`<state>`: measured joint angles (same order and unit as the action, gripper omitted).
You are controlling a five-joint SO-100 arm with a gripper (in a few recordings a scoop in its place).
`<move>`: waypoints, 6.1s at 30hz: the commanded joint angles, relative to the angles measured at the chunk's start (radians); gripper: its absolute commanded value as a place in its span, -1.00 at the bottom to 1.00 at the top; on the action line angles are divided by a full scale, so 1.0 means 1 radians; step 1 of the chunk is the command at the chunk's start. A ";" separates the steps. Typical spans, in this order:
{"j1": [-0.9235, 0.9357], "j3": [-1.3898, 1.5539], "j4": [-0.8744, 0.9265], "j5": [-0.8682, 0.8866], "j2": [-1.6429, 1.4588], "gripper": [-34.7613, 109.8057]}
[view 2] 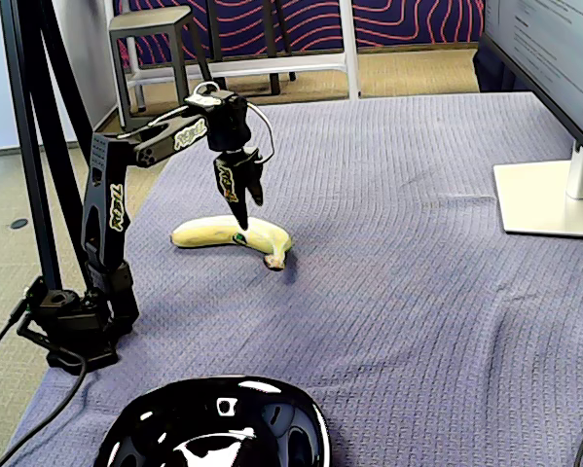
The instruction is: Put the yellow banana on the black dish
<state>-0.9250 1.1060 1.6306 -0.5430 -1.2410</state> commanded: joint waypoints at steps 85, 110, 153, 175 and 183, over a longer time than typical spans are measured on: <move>-0.133 -0.129 -0.098 0.285 0.236 -0.27; -0.101 -0.043 -0.187 0.285 0.264 -0.50; 0.322 0.049 -0.005 0.411 -0.425 -0.52; 0.983 -0.060 0.213 0.193 -0.396 -0.52; 1.239 -0.106 0.202 0.060 -0.336 -0.52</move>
<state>0.2148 1.1060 1.8101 -0.4418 -1.5478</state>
